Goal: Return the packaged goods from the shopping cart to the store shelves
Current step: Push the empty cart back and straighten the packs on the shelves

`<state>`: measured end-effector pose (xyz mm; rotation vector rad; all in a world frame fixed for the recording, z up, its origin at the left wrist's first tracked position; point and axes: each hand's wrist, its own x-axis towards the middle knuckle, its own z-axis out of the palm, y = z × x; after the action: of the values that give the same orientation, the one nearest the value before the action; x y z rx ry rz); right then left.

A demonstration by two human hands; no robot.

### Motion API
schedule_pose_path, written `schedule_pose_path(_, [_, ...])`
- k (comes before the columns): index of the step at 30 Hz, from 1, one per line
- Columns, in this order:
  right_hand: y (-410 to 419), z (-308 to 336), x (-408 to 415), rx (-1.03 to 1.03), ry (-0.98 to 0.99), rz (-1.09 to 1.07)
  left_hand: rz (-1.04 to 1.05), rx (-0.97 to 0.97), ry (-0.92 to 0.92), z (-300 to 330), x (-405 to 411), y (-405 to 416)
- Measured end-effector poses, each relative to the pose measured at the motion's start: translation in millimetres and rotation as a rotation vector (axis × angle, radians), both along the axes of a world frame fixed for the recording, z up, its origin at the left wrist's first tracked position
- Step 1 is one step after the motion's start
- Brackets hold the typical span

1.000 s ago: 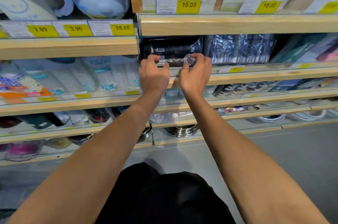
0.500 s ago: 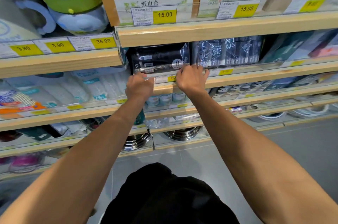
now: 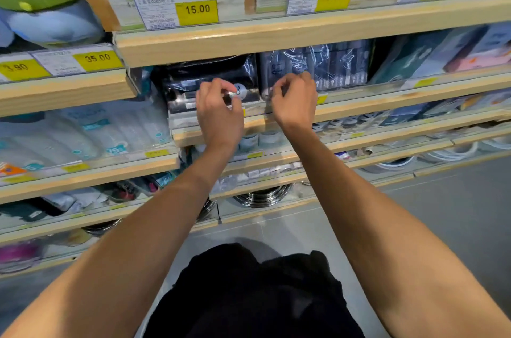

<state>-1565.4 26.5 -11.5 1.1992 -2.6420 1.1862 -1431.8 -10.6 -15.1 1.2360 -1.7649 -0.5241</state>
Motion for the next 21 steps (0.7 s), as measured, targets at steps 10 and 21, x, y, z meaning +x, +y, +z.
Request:
schedule_pose_path(10, [61.3,6.5,-185.2,0.066,-0.109,-0.116,0.086,0.234,-0.539,32.0,-141.4,21.8])
schedule_pose_path(21, [56.1,4.8,-209.4,0.255,0.014,0.203,0.289,0.451,-0.365,18.3,-170.1,10.8])
